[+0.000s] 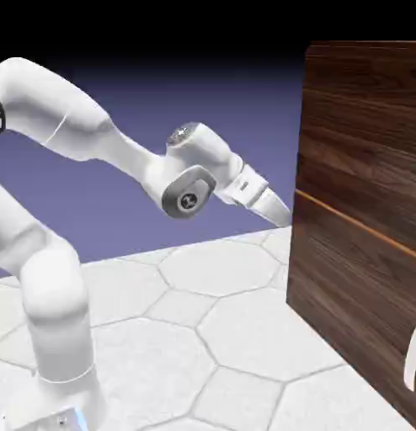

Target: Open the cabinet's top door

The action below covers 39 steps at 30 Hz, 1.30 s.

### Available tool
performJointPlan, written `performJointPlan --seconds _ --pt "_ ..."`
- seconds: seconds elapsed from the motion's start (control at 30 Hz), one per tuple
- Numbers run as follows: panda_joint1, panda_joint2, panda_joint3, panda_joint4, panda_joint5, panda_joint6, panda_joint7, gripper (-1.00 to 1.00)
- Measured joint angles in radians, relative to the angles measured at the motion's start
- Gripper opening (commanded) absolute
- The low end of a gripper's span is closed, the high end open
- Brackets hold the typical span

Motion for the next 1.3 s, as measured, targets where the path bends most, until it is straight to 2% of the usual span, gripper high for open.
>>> performJointPlan --seconds 1.3 --pt "1.131 -0.94 -1.114 0.693 -1.696 -0.214 0.405 0.0"
